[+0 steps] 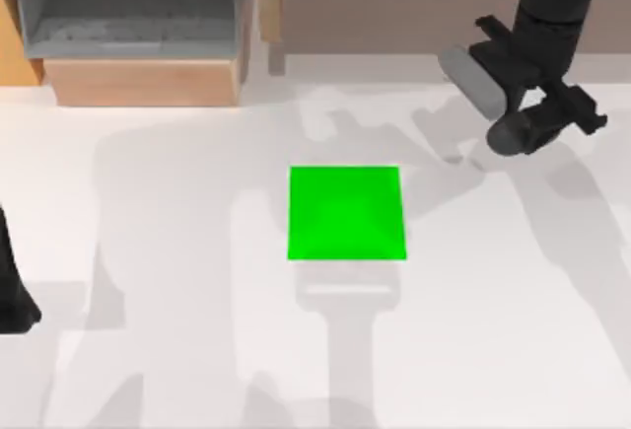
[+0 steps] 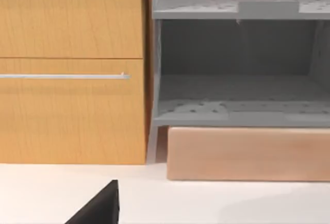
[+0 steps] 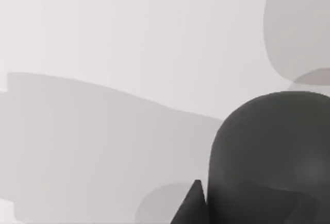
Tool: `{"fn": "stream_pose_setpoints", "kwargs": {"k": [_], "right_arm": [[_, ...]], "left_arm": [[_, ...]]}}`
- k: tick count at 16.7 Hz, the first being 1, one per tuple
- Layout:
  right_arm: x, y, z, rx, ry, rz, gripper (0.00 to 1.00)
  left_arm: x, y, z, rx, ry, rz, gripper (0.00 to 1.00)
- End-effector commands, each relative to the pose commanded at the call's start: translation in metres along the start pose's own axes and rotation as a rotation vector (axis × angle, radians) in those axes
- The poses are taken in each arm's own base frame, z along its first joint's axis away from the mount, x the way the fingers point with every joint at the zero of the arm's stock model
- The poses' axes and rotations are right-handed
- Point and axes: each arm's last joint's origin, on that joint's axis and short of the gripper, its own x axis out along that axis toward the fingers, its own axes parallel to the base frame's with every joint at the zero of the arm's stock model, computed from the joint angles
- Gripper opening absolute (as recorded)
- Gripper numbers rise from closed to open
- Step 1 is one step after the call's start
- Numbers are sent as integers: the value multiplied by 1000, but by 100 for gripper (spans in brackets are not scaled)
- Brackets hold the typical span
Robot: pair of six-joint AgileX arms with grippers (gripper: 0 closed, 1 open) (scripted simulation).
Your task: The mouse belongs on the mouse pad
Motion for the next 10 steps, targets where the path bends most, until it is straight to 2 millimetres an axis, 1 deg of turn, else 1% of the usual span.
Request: {"fn": "stream_pose_setpoints", "kwargs": {"k": [2,5,8,10], "right_arm": [[4,-12,43,-329,5,2,0],[6,-19,102,-737,18,-12,0],[4,-18,148,-1022,38,-34,0],[3,-15,168,-1139,50,-47,0]], "left_arm": [[0,0,0,0,0,0,100],[0,0,0,0,0,0,100],[0,0,0,0,0,0,100],[0,0,0,0,0,0,100]]}}
